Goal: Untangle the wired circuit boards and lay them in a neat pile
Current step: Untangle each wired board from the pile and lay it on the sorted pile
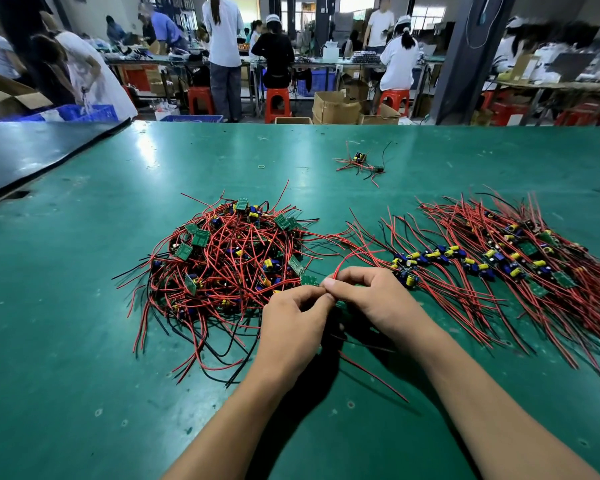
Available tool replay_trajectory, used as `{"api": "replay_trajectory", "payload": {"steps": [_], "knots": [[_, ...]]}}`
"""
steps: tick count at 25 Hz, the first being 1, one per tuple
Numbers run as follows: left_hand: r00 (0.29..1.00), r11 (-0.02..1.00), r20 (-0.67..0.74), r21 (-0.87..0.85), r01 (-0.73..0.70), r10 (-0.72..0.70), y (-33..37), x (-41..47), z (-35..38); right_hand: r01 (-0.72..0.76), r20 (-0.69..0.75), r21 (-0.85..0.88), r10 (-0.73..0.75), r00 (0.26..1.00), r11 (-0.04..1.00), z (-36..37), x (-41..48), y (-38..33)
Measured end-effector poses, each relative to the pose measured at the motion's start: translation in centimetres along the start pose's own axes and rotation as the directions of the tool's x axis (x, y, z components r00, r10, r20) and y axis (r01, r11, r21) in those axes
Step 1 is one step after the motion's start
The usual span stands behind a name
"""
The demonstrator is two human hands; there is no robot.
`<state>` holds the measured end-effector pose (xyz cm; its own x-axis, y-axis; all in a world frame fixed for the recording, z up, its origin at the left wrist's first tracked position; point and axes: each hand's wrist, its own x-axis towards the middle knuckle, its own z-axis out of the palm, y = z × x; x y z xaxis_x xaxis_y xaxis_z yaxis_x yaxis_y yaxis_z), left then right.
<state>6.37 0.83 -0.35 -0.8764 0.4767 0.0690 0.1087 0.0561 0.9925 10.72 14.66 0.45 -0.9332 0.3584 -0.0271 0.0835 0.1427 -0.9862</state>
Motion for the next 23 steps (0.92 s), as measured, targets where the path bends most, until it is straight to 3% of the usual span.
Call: {"api": "replay_trajectory", "payload": {"steps": [4,8,12,17,20,23], "knots": [[0.992,0.963,0.006,-0.238,0.127,-0.129,0.4,0.1,-0.2,-0.101,0.093,0.262,0.080,0.993,0.960,0.7,0.0,0.1],[0.994,0.964,0.011,-0.242,0.109,-0.110,0.7,-0.1,-0.2,-0.114,0.086,0.353,0.090,0.992,0.929,0.9,-0.2,-0.2],[0.993,0.975,0.043,-0.194,0.113,-0.106,0.8,-0.1,-0.2,-0.086,-0.093,0.198,0.107,0.990,0.976,0.2,0.3,-0.1],[0.990,0.968,0.081,-0.212,0.132,-0.118,1.0,-0.2,-0.3,-0.018,-0.276,0.258,0.091,0.957,0.966,-0.5,0.9,0.0],[0.988,0.972,0.109,-0.192,0.132,-0.113,1.0,-0.3,-0.6,-0.019,-0.268,0.473,0.164,0.949,0.881,-1.1,1.0,-0.5],[0.987,0.975,0.128,-0.186,0.121,-0.098,0.9,-0.2,-0.6,-0.148,-0.063,0.759,0.297,0.953,0.635,-2.0,0.9,-1.3]]}}
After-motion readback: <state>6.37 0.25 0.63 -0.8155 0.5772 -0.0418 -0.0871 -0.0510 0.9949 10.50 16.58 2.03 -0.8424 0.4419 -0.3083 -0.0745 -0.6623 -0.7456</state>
